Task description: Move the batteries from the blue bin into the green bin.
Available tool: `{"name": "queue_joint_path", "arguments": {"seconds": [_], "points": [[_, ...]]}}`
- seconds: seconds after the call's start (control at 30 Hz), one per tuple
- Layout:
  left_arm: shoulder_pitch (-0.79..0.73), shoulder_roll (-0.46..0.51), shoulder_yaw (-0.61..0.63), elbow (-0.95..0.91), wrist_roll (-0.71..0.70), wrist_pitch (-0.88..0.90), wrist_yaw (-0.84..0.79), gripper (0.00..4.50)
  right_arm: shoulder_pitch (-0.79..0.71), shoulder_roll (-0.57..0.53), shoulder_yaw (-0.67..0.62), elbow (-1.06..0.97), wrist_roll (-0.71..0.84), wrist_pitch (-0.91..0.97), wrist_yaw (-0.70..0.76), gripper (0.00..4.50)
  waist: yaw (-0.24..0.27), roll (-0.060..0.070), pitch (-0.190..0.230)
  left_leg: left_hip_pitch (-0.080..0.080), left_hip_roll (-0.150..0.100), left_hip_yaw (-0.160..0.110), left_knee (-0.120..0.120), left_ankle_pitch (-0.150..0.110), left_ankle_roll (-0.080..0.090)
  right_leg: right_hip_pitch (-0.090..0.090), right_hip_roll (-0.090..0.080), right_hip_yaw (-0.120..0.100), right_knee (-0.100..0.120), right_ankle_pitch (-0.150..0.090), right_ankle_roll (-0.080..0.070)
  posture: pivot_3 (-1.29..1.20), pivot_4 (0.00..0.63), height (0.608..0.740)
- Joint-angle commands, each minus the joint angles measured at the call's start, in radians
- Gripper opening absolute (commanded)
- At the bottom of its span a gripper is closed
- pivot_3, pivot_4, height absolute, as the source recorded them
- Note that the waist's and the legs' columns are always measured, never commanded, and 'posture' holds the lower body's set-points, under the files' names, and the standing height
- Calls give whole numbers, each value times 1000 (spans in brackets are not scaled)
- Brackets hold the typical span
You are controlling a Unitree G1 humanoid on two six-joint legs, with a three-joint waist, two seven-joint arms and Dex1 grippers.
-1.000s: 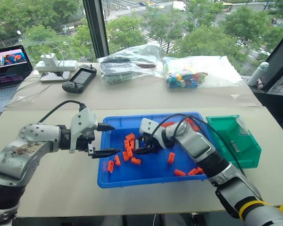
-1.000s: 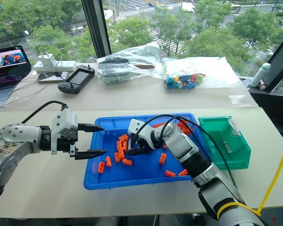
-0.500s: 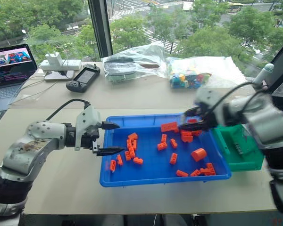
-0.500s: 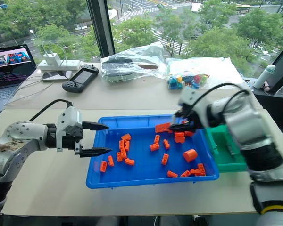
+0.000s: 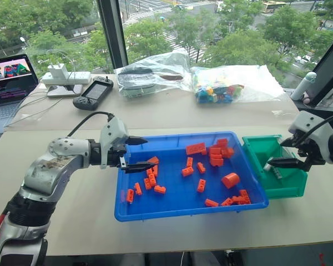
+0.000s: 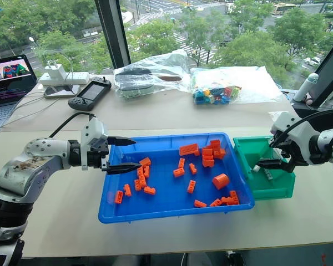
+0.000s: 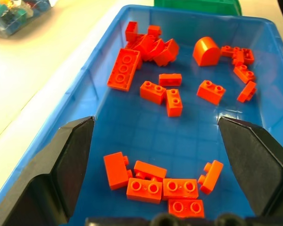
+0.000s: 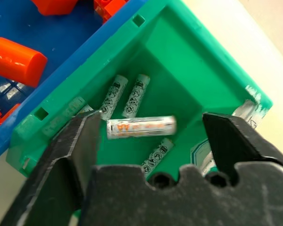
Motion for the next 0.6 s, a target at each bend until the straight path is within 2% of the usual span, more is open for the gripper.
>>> {"name": "queue_joint_path", "arguments": {"seconds": [0.03, 0.2, 0.37, 0.47, 0.6], "points": [[-27, -22, 19, -8, 19, -29, 41, 4500, 5, -18, -69, -1, -1, -25, -33, 4459, 2, 0, 0, 0, 0, 0, 0, 0, 0, 0, 0, 0, 0, 0, 0, 0, 150, 725], [-35, -55, 26, 6, 45, -43, 100, 4500, 28, 8, -140, -7, 16, -17, -94, 4459, 16, 0, 0, 0, 0, 0, 0, 0, 0, 1, 0, 0, 0, 0, 0, 0, 150, 725], [-21, -114, 105, 69, 67, -105, 205, 4500, 104, 198, -449, -30, 114, -109, -227, 4459, 22, 0, 0, 0, 0, 0, 1, 0, 0, 2, 0, 0, 0, 0, 0, 0, 150, 725], [29, -133, 137, 84, 77, -149, 231, 4500, 188, 274, -579, -75, 192, -81, -222, 4459, 23, 0, 0, 0, -1, 0, 1, 0, 0, 2, -1, 0, 2, 0, 0, 0, 150, 725], [110, -166, 153, 78, 71, -179, 251, 4500, 327, 358, -598, -179, 242, -99, -226, 4459, 23, 0, 0, 0, -1, 0, 1, 0, 0, 2, -1, 0, 3, 0, 0, 0, 150, 725]]}}
